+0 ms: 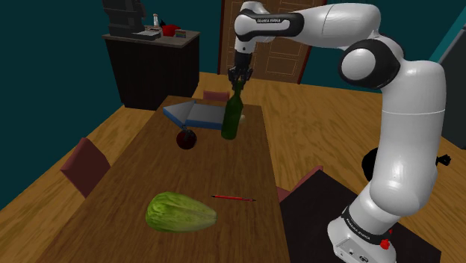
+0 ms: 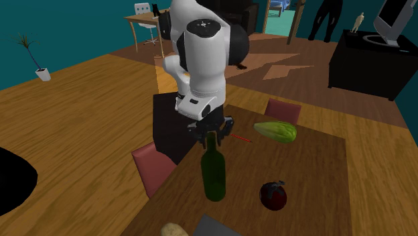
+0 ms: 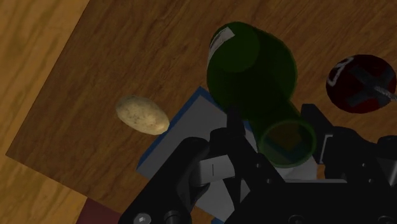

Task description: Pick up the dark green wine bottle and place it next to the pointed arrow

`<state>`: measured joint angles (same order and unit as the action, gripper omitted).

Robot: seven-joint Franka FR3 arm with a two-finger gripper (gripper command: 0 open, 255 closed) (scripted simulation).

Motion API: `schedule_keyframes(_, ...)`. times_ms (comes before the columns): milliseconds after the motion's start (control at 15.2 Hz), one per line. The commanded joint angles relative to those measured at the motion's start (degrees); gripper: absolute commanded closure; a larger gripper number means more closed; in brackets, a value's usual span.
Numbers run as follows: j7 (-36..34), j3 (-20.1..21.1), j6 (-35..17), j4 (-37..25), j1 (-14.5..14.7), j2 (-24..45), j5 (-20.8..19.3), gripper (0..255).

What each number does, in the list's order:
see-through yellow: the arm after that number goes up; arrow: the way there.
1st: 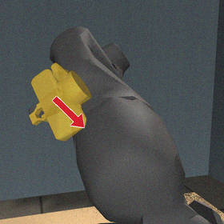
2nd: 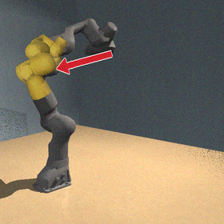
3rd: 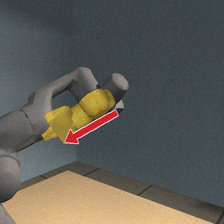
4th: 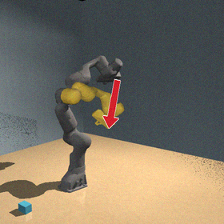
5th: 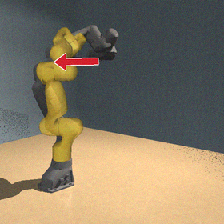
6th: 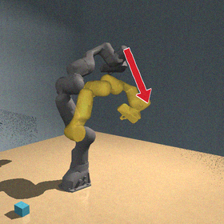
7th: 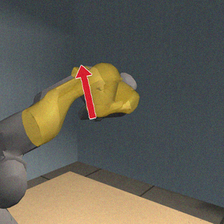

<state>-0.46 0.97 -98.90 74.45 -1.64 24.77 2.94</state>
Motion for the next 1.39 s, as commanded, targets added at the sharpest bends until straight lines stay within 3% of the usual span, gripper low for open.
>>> schedule_keyframes(0, 0.11, -0.01, -1.66, 1.71, -0.01, -0.13, 0.02, 255)
schedule_keyframes(198, 0.23, -0.01, -4.04, 4.11, -0.01, -0.14, 0.05, 255)
schedule_keyframes(660, 0.23, -0.01, -4.04, 4.11, -0.01, -0.14, 0.05, 255)
schedule_keyframes(726, 0.23, -0.01, -4.04, 4.11, -0.01, -0.15, 0.05, 0)
schedule_keyframes(1056, 0.22, -0.01, -4.04, 4.11, 0.0, -0.14, 0.05, 0)
schedule_keyframes(1320, 0.1, -0.07, 3.58, -4.13, -0.22, 0.48, 0.0, 0)
